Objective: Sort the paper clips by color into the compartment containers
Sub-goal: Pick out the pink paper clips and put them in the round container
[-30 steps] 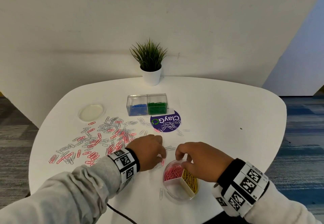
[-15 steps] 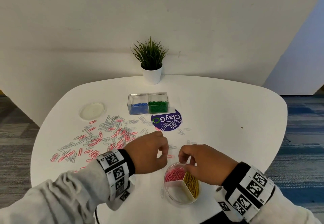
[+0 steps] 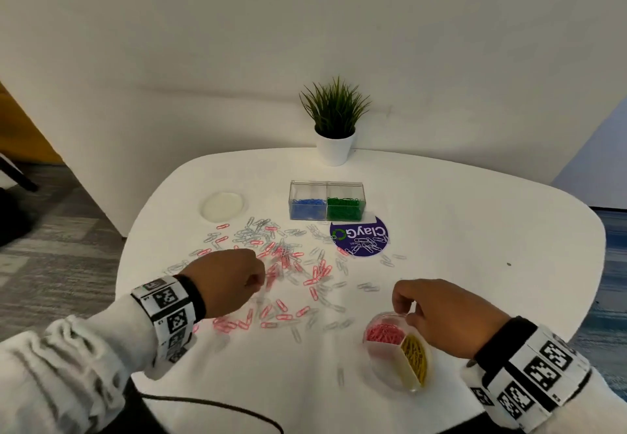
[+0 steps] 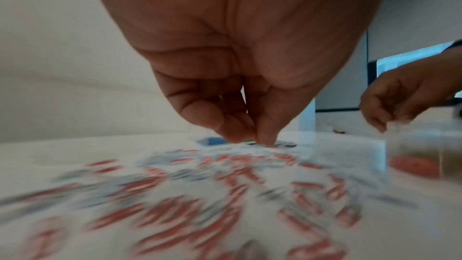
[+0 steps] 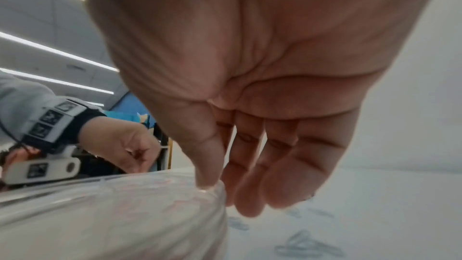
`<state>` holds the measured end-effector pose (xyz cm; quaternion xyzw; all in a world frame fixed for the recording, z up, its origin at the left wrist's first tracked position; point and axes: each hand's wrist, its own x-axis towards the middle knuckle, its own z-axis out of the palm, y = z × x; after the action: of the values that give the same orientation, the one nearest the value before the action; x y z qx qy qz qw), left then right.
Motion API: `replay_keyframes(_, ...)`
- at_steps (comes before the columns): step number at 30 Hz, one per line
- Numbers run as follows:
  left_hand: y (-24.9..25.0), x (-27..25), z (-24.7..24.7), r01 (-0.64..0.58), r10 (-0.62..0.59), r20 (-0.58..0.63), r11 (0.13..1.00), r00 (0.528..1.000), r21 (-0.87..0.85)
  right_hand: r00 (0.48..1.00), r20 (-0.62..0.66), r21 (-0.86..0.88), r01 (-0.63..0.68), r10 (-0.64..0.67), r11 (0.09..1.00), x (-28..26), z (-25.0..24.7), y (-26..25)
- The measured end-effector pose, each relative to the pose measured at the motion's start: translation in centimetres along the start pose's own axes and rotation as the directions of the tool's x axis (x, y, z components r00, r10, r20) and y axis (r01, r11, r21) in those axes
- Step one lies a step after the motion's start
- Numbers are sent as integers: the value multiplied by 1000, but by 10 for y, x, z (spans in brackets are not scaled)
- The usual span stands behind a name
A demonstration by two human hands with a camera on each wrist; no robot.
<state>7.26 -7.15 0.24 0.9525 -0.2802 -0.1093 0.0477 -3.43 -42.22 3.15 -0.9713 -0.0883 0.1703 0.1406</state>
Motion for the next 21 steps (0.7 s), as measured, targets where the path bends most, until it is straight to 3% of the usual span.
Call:
replay_keyframes(4, -48, -23, 5, 128, -131, 36, 989, 991, 73, 993, -52, -188, -117, 109, 975, 10, -16, 2)
replay_keyframes(7, -60, -37, 12, 154, -156, 37, 987, 987, 50, 989, -150, -291, -46, 2, 956, 22, -16, -28)
replay_keyframes(10, -59, -45, 17, 82, -81, 55, 997, 995, -7, 980, -151, -241, 89, -128, 967, 40, -1, -79)
replay_keyframes(13, -55, -48, 16, -29, 32, 54, 998, 998, -60, 983, -52, -212, 162, -176, 964, 69, 20, -113)
replay_keyframes(21, -40, -53, 20, -117, 119, 92, 993, 989, -26, 997, 51, -193, 71, -62, 979, 109, 54, -121)
